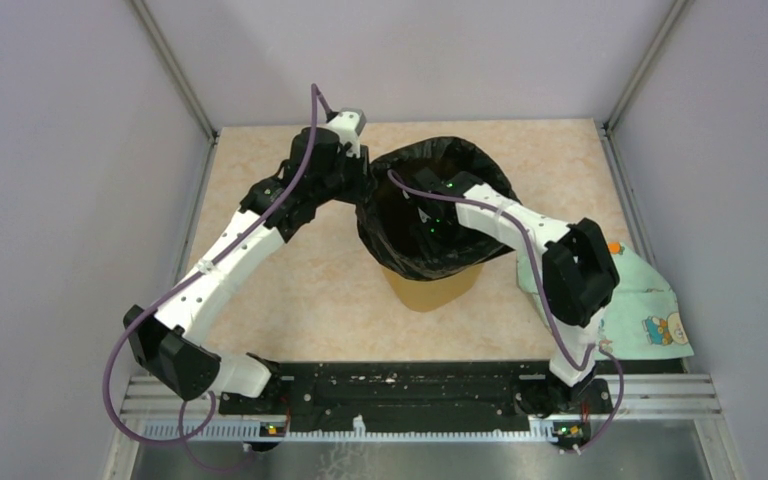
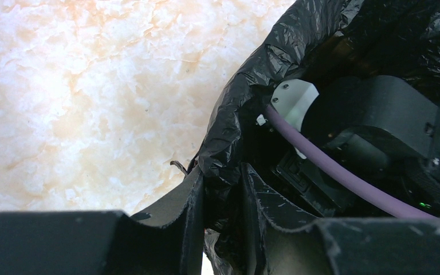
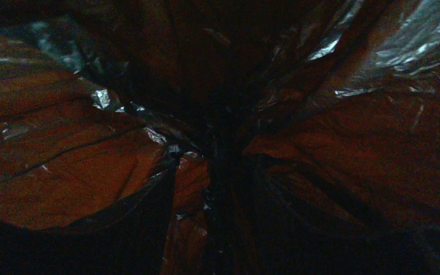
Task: Put the trash bags into the trash bin
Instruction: Place the trash bag in the trash bin.
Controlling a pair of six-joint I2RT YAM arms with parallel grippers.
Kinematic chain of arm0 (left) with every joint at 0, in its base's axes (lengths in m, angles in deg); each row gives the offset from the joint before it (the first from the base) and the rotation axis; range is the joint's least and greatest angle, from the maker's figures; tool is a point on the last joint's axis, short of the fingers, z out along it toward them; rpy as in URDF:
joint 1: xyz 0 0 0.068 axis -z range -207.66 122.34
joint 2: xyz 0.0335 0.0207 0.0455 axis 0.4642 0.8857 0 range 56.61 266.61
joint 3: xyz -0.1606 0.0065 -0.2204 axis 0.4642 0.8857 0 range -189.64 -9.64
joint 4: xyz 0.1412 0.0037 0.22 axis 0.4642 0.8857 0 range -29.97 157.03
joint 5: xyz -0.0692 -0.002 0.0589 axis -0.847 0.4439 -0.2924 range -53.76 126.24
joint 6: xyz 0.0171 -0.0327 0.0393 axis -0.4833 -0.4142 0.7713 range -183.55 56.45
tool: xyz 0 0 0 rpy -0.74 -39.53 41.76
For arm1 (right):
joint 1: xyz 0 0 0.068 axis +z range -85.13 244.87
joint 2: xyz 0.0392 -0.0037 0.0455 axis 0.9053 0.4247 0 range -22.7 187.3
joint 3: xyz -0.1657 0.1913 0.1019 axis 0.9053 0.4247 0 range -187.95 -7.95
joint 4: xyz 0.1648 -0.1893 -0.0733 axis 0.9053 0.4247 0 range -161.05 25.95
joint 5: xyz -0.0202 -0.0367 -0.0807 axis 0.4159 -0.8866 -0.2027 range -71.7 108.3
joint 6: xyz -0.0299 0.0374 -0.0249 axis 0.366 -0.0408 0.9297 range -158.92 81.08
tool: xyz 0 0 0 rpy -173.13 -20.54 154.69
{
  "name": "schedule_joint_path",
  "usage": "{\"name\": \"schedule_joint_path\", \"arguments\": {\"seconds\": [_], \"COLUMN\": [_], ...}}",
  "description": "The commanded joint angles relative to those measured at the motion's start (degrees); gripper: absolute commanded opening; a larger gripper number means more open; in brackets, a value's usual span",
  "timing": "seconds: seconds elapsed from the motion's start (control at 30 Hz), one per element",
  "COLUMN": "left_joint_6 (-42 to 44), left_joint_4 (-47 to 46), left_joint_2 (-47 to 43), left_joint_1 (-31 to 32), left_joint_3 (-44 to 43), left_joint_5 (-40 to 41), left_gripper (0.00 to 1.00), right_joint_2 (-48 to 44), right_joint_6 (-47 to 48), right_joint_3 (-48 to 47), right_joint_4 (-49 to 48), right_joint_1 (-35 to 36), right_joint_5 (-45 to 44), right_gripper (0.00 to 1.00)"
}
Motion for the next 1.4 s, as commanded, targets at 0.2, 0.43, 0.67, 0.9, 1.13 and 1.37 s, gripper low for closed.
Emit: {"name": "schedule_joint_path", "arguments": {"seconds": [0.2, 0.43, 0.67, 0.9, 1.13, 1.37], "left_joint_6": [-0.27, -0.35, -0.3, -0.27, -0.22, -0.2], "left_joint_4": [-0.04, -0.21, -0.31, -0.49, -0.4, -0.22], "left_joint_2": [1.23, 1.4, 1.42, 1.4, 1.82, 1.76], "left_joint_1": [0.76, 0.76, 0.76, 0.76, 0.8, 0.78], "left_joint_3": [0.58, 0.64, 0.91, 1.0, 0.66, 0.63], "left_joint_5": [-0.71, -0.71, -0.57, -0.64, -0.63, -0.61], "left_gripper": [0.32, 0.32, 0.33, 0.33, 0.33, 0.34], "right_joint_2": [-6.02, -7.85, -8.81, -10.17, -11.93, -13.39], "right_joint_6": [-0.95, -1.6, -2.01, -2.55, -2.74, -2.87], "right_joint_3": [1.84, -1.4, -3.58, -7.6, -9.44, -11.49], "right_joint_4": [-0.6, 0.86, 1.81, 3.22, 4.65, 5.06], "right_joint_1": [0.76, 1.04, 1.13, 1.34, 1.27, 1.27], "right_joint_5": [-0.67, -1.05, -0.22, 0.33, -0.96, -0.73], "right_gripper": [0.52, 0.52, 0.52, 0.52, 0.52, 0.52]}}
